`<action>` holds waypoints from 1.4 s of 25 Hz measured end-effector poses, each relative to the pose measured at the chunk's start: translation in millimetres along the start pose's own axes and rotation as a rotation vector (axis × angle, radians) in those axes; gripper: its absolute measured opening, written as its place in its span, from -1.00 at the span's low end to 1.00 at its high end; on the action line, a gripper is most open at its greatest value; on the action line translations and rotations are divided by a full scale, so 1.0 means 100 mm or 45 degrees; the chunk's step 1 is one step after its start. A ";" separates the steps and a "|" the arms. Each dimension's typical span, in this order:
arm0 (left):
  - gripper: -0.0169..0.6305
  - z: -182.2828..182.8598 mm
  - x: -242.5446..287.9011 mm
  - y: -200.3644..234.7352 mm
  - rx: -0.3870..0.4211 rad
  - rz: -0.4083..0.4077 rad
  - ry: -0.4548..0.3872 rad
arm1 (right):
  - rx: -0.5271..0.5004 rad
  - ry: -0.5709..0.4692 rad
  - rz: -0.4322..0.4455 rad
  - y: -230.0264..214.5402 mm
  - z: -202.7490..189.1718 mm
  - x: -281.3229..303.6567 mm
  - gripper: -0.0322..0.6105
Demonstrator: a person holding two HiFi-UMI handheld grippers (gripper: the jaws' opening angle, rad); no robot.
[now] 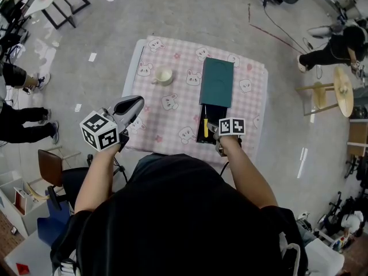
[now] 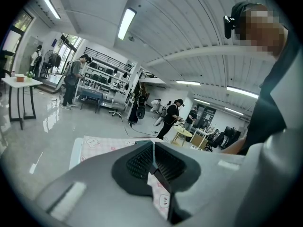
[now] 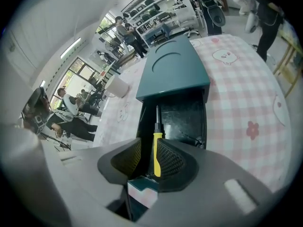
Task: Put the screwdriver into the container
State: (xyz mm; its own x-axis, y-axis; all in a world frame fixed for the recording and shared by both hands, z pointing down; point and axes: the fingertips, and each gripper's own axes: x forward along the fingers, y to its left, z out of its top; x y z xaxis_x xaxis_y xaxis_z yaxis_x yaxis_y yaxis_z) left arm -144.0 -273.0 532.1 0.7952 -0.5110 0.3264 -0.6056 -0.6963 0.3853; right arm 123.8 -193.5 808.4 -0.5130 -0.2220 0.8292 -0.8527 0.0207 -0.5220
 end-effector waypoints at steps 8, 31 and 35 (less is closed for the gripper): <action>-0.91 0.01 -0.06 -0.15 0.020 -0.007 -0.018 | -0.026 -0.103 0.007 0.05 0.07 -0.30 -0.48; -0.91 -0.13 0.04 -0.76 0.059 -0.067 -0.001 | -0.213 -0.478 0.091 0.65 0.39 -1.64 -0.42; -0.91 -0.17 0.04 -0.88 0.069 -0.078 -0.003 | -0.252 -0.532 0.115 0.80 0.37 -1.87 -0.42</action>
State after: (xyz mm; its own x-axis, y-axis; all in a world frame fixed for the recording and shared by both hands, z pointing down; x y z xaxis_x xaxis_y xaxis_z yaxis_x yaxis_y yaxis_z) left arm -88.1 -204.5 514.2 0.8308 -0.4680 0.3013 -0.5534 -0.7523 0.3574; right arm 154.8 -186.8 604.0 -0.5371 -0.5830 0.6096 -0.8297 0.2347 -0.5065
